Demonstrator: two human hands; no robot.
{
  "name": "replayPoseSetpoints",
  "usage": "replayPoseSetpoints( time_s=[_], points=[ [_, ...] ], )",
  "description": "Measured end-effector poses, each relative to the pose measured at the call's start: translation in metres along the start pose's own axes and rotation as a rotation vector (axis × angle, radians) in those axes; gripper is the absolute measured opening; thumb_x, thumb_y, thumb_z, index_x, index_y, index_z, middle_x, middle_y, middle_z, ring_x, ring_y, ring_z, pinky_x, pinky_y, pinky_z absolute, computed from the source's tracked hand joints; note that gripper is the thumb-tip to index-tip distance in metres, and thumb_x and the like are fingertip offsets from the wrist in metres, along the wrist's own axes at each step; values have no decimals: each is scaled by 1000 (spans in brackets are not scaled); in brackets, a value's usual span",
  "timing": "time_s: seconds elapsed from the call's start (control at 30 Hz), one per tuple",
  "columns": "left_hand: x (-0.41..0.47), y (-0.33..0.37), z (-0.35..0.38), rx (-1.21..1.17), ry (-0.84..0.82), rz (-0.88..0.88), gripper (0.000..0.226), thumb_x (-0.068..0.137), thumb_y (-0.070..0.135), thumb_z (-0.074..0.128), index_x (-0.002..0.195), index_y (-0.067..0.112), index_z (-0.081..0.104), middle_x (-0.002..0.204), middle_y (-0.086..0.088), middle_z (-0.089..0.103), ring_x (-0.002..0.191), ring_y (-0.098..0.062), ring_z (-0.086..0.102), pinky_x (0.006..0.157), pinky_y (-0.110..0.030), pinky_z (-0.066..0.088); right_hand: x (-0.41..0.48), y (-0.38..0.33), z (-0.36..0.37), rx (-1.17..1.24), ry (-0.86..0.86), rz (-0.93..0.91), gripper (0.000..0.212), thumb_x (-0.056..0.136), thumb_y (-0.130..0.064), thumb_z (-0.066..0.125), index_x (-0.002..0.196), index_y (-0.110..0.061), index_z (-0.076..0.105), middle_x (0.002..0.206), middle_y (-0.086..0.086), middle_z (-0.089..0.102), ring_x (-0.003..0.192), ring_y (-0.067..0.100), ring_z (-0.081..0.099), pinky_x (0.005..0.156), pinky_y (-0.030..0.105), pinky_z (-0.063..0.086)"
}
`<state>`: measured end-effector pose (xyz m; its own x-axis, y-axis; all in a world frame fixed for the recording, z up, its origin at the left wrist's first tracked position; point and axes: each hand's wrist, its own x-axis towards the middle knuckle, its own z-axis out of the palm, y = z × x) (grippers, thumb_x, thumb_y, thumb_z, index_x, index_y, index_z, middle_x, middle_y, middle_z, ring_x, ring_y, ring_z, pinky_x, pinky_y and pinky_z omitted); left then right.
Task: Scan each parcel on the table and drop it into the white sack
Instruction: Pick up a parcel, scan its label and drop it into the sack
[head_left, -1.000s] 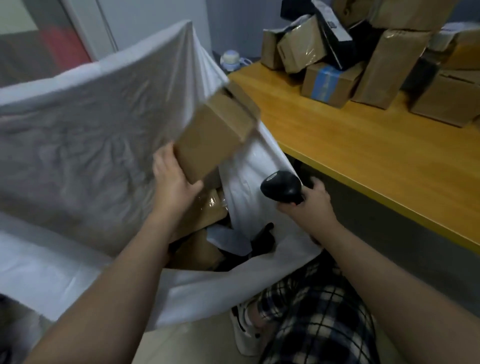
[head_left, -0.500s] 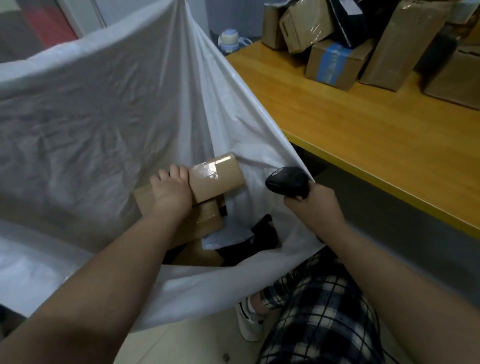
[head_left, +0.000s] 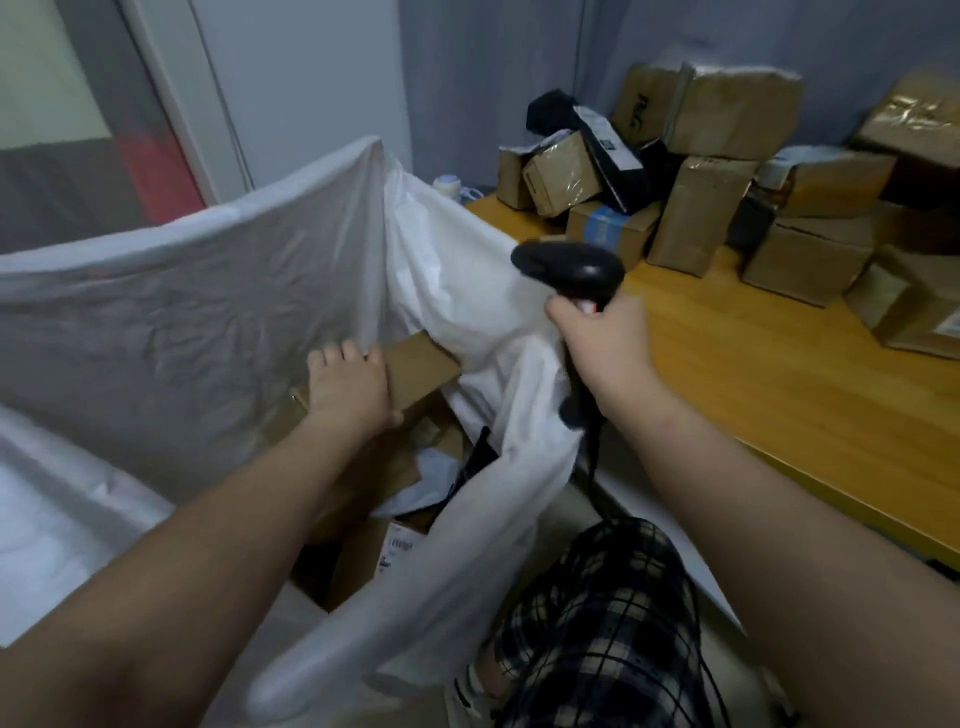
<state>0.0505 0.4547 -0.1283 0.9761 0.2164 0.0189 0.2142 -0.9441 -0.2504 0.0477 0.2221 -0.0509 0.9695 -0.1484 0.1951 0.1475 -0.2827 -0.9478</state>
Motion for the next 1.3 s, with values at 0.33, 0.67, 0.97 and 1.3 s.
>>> replayPoseSetpoints(
  time_s=[0.33, 0.67, 0.97, 1.3],
  points=[
    [-5, 31, 17, -297, -69, 36, 79, 76, 72, 52, 135, 20, 44, 128, -16, 47, 119, -35, 45, 99, -42, 33, -6, 30, -16, -142, 32, -13, 46, 77, -11, 65, 52, -21, 26, 41, -10, 23, 43, 9, 22, 49, 29, 20],
    [-1, 79, 45, -310, -382, 128, 89, 78, 83, 32, 142, 21, 39, 146, -14, 37, 131, -36, 37, 110, -52, 29, 1, 68, -25, -275, -1, 42, 42, 78, -14, 67, 55, -19, 32, 49, -4, 33, 45, 10, 29, 48, 28, 26],
    [-11, 105, -46, -503, 212, 318, 41, 96, 39, 44, 130, 18, 54, 123, -8, 56, 112, -28, 51, 92, -39, 39, -6, 63, -53, -191, 57, 76, 34, 76, -21, 72, 57, -12, 45, 53, -3, 43, 54, 15, 42, 55, 30, 32],
    [-48, 207, -136, -495, 331, 634, 39, 96, 38, 46, 129, 19, 55, 120, -5, 55, 115, -27, 48, 96, -38, 36, -13, 51, -192, 60, 374, 285, 29, 78, -32, 74, 91, -8, 67, 91, 11, 65, 89, 29, 62, 75, 36, 45]
  ],
)
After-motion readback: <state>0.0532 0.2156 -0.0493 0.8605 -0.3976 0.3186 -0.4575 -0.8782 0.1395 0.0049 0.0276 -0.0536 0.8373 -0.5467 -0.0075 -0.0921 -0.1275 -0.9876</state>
